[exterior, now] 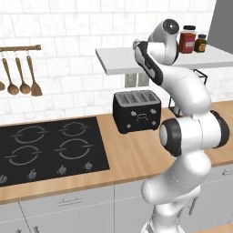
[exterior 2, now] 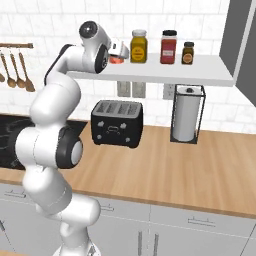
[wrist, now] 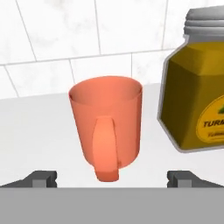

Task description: Gather all objects into one cabinet and sort the glasses and bowls to opposite sides.

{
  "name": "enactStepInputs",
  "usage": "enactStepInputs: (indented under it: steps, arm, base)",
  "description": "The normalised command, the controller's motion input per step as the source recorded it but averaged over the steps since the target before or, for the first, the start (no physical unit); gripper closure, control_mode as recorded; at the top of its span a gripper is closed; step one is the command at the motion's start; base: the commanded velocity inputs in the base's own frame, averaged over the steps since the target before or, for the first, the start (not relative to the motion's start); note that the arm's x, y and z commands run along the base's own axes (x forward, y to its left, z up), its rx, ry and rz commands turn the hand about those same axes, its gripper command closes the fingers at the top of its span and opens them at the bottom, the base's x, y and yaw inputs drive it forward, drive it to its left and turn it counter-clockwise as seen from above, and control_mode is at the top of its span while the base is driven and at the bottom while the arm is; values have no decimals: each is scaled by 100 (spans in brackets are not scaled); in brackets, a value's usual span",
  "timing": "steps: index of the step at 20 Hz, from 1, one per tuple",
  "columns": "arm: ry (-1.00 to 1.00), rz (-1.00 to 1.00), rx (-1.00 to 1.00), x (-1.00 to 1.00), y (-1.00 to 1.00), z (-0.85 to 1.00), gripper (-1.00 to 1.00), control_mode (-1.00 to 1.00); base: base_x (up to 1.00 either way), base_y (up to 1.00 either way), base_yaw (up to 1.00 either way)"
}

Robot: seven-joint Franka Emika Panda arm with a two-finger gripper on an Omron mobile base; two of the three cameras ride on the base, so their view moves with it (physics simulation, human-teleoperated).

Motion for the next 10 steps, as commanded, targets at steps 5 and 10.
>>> enactStepInputs:
  steps: [5,10]
  arm:
    - [0,0,0,16,-1,-24,-100,-100]
    - [0,0,0,27,0,-8,-100,-100]
  base:
    - [0,0,0]
    - [0,0,0]
